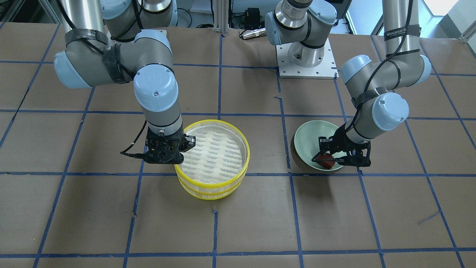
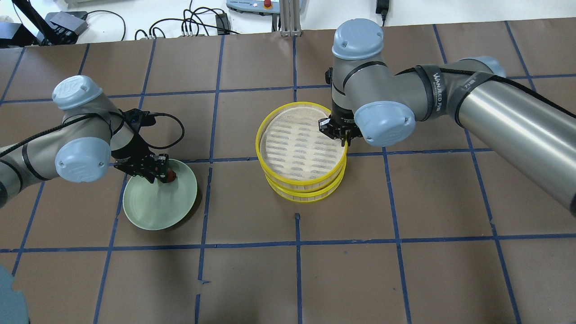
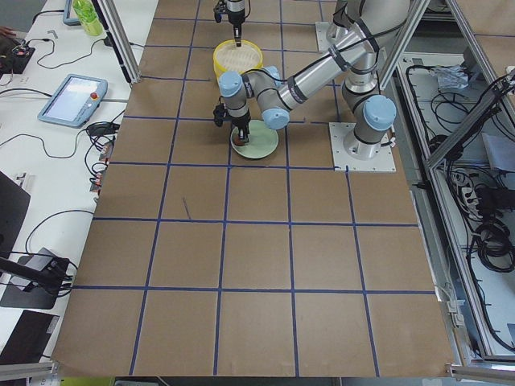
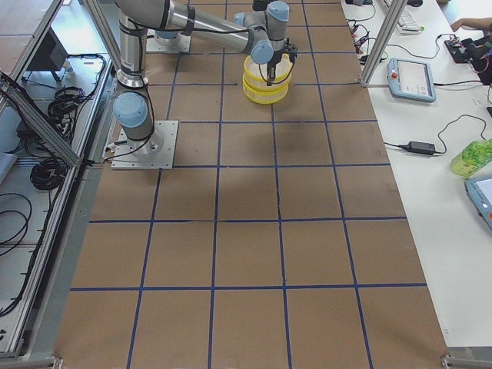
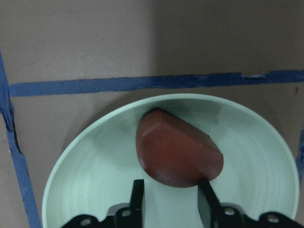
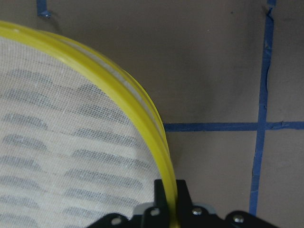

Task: Stack buns with steamer

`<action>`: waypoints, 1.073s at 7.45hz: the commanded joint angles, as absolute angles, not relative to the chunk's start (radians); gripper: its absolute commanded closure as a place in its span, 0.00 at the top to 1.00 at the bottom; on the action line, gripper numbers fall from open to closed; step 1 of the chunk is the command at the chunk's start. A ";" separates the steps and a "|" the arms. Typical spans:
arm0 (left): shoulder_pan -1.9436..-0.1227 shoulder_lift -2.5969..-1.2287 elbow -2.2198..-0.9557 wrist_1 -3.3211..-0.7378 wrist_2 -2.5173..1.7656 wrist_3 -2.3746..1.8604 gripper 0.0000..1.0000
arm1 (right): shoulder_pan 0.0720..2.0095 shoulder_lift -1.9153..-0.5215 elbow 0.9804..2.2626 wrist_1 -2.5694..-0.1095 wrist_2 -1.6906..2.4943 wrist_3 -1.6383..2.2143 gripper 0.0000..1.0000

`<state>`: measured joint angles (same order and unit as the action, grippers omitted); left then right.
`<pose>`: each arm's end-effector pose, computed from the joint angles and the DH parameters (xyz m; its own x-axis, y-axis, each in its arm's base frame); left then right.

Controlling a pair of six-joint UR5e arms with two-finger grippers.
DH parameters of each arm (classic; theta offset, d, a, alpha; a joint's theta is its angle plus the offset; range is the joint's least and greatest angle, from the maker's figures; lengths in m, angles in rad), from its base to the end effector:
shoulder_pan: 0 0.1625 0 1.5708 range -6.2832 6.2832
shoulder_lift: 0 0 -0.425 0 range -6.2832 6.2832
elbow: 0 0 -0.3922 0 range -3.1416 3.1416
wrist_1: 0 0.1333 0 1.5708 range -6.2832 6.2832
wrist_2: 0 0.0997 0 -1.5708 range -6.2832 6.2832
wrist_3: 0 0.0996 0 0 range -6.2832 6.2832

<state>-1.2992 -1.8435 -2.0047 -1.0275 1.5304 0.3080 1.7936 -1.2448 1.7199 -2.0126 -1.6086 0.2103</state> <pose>0.0005 -0.5137 0.2028 -0.9958 0.0267 0.0873 0.0390 0.9890 0.1429 0.2548 -0.5382 0.2829 -0.9989 -0.0137 0.0439 -0.0126 0.9996 0.0247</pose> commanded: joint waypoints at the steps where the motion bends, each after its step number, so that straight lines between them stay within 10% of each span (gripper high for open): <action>1: -1.307 -1.847 -2.003 -0.973 1.520 0.310 0.00 | 1.784 -1.243 1.723 -2.014 -1.609 0.195 0.05; 8: -1.408 -1.681 -1.868 -1.114 1.534 0.255 0.00 | 1.789 -1.236 1.726 -2.016 -1.615 0.213 0.07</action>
<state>-1.4066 -1.6946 -1.8842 -1.0919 1.5344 0.2549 1.7862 -1.2354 1.7261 -2.0158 -1.6182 0.2100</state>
